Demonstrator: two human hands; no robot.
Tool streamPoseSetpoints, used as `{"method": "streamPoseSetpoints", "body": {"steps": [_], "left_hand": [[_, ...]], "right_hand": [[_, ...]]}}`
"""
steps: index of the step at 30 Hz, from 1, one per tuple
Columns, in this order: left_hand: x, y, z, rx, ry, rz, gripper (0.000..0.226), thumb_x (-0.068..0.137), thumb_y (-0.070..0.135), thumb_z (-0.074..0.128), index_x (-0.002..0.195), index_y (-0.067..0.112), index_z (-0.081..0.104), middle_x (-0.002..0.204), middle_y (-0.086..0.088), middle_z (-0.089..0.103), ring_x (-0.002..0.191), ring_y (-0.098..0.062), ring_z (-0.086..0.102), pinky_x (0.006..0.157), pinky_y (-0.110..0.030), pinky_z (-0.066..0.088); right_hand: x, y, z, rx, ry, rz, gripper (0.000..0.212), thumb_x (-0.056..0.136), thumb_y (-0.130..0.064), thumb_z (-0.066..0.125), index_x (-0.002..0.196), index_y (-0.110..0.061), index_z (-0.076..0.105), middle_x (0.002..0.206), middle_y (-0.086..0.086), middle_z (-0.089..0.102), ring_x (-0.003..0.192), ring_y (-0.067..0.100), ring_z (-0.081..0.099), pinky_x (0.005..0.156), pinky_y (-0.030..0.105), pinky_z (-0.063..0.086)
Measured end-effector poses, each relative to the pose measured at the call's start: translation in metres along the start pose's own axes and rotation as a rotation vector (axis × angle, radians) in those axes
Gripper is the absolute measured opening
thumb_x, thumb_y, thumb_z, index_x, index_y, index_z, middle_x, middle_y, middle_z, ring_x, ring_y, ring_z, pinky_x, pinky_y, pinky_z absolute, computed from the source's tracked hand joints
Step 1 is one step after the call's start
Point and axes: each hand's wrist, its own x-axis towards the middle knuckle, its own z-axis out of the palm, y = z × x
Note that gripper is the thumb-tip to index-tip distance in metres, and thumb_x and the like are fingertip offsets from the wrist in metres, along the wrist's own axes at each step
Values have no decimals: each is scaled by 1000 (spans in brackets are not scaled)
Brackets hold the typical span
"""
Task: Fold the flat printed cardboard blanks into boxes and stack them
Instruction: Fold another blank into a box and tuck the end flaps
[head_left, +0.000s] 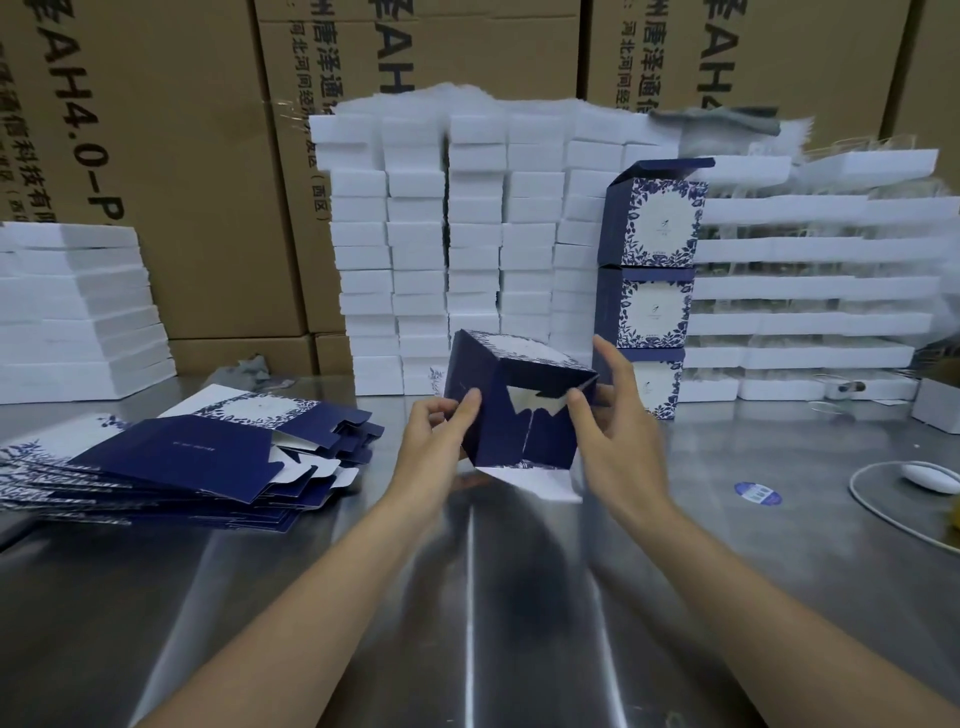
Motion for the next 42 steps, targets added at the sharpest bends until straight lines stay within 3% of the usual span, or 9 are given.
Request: {"method": "streamPoseSetpoints", "body": {"steps": [4,10,17,21,24,29,33,36,42], "left_hand": [[4,0,-4,52,-65,5,41,98,61,62,126,33,56,116,6,75,99,-18,78,73,-40,68],[12,-9,-6,113,-20,28,34,101,55,62,132,45,50,113,17,75,93,-9,77,61,-36,64],[15,-7,-13,132,-11,-26,31,104,54,58,131,44,47,113,9,74,90,-16,79,59,-39,64],[12,-6,-11,120,-83,-5,28,107,58,48,132,45,53,119,14,71,96,-19,79,75,-45,67],[10,-7,-11,138,-201,36,53,97,72,55,144,46,49,128,17,69,100,-14,78,83,-45,67],[9,-11,-8,156,-226,93,67,82,69,77,138,54,43,135,13,61,103,-8,76,73,-39,66],[11,-18,-2,106,-56,181,44,94,33,80,116,53,49,126,11,63,84,-4,77,63,-28,64],[13,-21,0,-27,9,142,43,95,20,79,123,39,52,128,4,66,86,-13,79,64,-30,64],[8,-23,2,-100,145,209,45,94,7,77,111,42,55,126,11,62,104,-16,74,77,-36,66]], "right_hand": [[-2,-2,1,-27,-132,-58,66,110,-27,49,144,-77,22,128,-22,64,110,-8,66,88,11,48],[-4,2,1,-274,-338,-263,91,90,12,41,151,-55,37,151,-25,52,129,3,59,100,42,55],[-3,13,-2,-422,-525,-268,107,85,-42,81,157,-68,6,169,-26,14,147,13,42,101,42,53],[-3,13,0,-232,-426,-154,90,81,-81,65,156,-66,18,165,-26,26,144,-6,39,112,34,43],[-2,11,-1,-164,-347,-135,64,95,-78,48,153,-70,23,162,-27,36,138,-21,34,113,20,41],[-3,4,0,-14,-211,-87,66,101,-48,58,155,-66,24,145,-37,52,124,1,62,97,44,58],[-3,2,4,121,-157,4,86,93,-33,78,154,-63,26,129,-42,58,114,-5,65,84,21,58],[-4,-2,8,161,-184,127,78,92,-30,82,157,-37,39,132,-28,60,115,-1,65,95,26,57],[-17,-17,16,146,-483,751,65,88,-77,63,114,-18,72,110,2,79,105,24,74,88,35,56]]}}
